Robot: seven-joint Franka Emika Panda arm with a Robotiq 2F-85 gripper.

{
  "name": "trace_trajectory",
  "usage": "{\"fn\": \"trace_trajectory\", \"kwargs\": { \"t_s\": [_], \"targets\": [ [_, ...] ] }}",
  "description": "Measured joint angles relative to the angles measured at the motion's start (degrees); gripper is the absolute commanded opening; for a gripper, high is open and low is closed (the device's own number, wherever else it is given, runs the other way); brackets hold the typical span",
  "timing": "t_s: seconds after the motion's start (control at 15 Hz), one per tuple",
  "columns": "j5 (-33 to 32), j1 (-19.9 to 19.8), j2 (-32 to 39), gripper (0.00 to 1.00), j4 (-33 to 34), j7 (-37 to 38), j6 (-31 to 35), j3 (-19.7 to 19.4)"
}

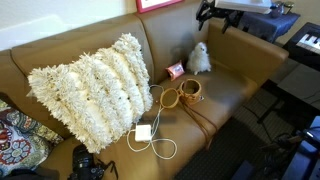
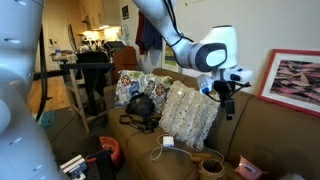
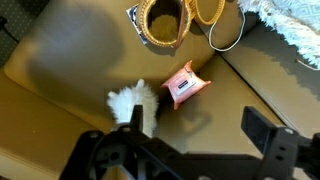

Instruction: Move the brown bag to the left side of the sofa

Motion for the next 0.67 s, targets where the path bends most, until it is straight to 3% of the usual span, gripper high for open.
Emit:
{"fn": "trace_trajectory", "kwargs": {
  "t_s": [0.67],
  "targets": [
    [-0.76, 0.28, -0.04, 1.0, -1.71, 1.94, 1.7, -0.03]
  ]
}}
